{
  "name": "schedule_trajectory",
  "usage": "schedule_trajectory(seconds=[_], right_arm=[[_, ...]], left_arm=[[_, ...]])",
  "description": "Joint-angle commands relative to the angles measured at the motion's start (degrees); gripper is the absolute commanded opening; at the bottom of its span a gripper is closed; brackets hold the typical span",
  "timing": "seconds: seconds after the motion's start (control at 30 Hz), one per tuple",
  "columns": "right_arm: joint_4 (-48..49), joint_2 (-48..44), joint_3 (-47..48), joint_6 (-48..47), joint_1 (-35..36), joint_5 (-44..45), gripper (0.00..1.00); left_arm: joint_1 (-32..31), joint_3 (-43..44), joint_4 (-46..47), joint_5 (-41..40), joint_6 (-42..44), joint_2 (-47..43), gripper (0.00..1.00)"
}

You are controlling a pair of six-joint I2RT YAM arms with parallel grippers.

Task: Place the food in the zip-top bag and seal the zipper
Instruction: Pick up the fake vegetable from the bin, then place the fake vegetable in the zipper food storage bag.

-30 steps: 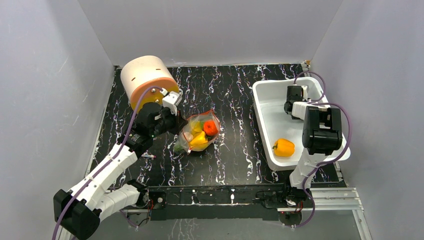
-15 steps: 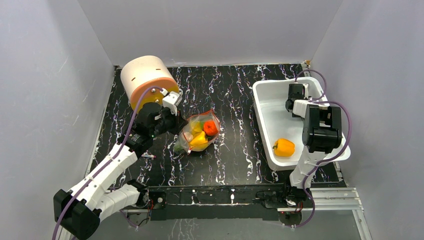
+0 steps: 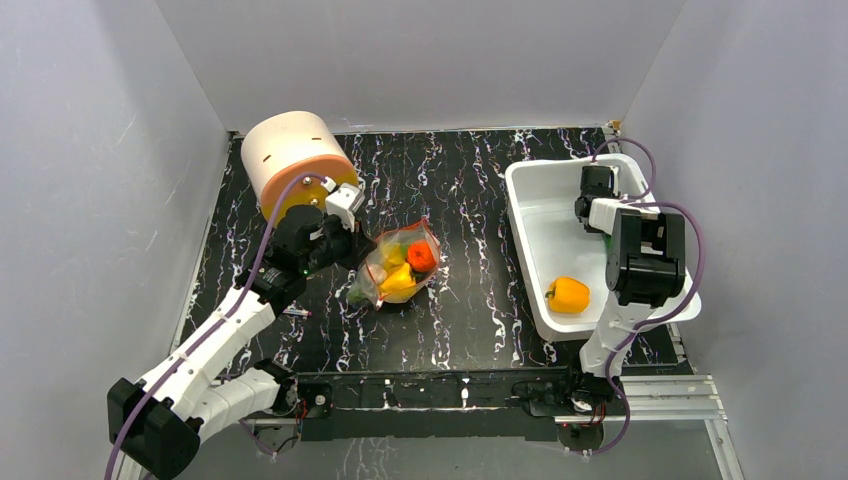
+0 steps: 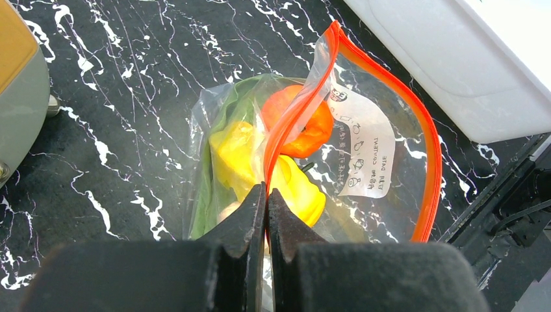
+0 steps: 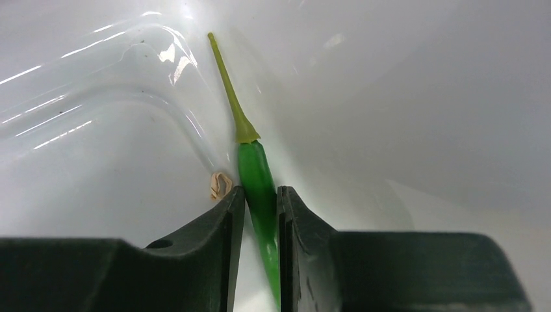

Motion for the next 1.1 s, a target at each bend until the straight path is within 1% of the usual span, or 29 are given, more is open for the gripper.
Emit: schedule_trajectory(seconds=[0.0,0.1,0.23,0.37,0.5,0.73,1.07], right_arm=[[-2.93,-1.52,0.29,3.32,-0.25,-8.06,0.17],[-2.56,-3.14,0.03,3.85,0.29,-8.62,0.16],[-4.82,-4.01,1.77,5.00,0.69,-9.99,0.15],[-5.33,-7.08,1.17,5.18,1.01,-10.99,0.14],[-6.65,-11.66,0.92,5.89,1.64,-14.10,0.13],[-8.22,-19.71,0.09,5.88,4.30,-15.23,0.13],[-11.83,-30.45,1.87,5.95,7.64,-16.90,0.13]], left_arm=[[-0.13,-0.37,1.64,0.85,-0.09,-0.62,0.00],[-0.13,-0.09,1.42,1.23,-0.20,-0.37,0.00],[-0.14,-0.48,1.57,1.14,-0.37,-1.30,0.00],[-0.08,-0.67,1.92,1.61,-0.64,-1.25,0.00],[-0.14,-0.12,2.01,2.56,-1.31,-0.69,0.00],[-0.15,-0.52,2.24,3.07,-1.16,-1.81,0.00],[-0.15,-0.48,2.62,3.34,-1.30,-2.88,0.00]])
